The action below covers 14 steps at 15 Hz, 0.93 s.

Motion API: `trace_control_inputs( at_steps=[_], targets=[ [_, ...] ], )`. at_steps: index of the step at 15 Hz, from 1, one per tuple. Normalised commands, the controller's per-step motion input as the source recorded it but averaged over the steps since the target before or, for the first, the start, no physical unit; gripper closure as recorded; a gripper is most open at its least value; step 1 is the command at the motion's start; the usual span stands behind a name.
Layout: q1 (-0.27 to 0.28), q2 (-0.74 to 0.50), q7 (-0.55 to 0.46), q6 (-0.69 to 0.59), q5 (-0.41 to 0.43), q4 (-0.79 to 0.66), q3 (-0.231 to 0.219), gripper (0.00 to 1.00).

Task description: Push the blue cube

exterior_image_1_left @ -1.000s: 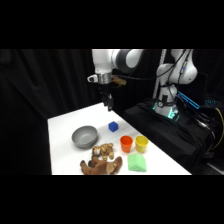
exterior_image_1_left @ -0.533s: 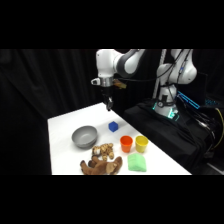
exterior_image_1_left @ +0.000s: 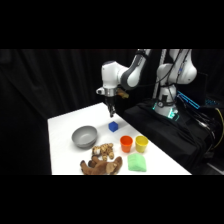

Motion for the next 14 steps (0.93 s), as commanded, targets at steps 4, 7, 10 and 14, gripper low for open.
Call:
trace_control_inputs(
  at_steps=[4,7,10,14],
  targets=[
    [-0.053,0.23,-0.20,0.33,0.201,-0.02,0.088,0.98],
    [-0.119,0.26,-0.23,0.30,0.222,0.04,0.141,0.96],
    [-0.169,0.27,-0.24,0.25,0.199,0.08,0.181,0.98],
    [-0.102,0.07,-0.14,0.10,0.038,0.03,0.066,0.97]
  ],
)
